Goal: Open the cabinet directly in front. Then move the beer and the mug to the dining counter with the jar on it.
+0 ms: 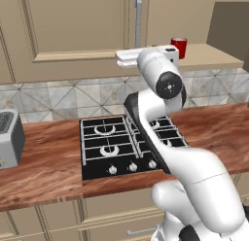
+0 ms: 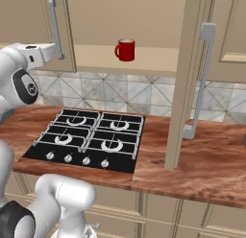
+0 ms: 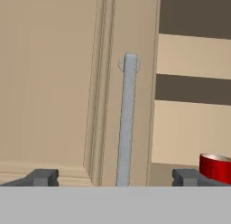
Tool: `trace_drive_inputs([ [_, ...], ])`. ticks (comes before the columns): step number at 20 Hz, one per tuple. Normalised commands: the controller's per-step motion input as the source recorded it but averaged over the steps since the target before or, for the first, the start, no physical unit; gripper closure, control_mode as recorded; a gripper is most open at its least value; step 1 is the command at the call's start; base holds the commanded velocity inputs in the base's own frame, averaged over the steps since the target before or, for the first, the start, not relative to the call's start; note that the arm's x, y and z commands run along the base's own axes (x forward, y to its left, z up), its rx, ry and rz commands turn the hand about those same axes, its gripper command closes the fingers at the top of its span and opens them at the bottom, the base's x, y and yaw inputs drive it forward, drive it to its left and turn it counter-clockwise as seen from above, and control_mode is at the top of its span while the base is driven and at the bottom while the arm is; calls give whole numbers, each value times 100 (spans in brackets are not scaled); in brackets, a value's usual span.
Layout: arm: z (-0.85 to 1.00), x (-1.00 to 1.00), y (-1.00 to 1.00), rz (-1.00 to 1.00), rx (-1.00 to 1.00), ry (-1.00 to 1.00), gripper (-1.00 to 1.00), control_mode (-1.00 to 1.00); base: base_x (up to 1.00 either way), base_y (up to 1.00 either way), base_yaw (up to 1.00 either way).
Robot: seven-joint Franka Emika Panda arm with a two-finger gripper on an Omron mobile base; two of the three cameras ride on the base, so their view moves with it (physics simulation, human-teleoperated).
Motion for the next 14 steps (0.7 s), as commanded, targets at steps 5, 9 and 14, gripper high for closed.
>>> trace_drive_inputs([
  [5, 1, 96, 0, 0, 0, 7, -100, -100, 0, 0, 0],
  [9, 0, 100, 0, 0, 1, 7, -100, -100, 0, 0, 0],
  [14, 0, 100, 1, 0, 4, 8, -100, -100, 0, 0, 0],
])
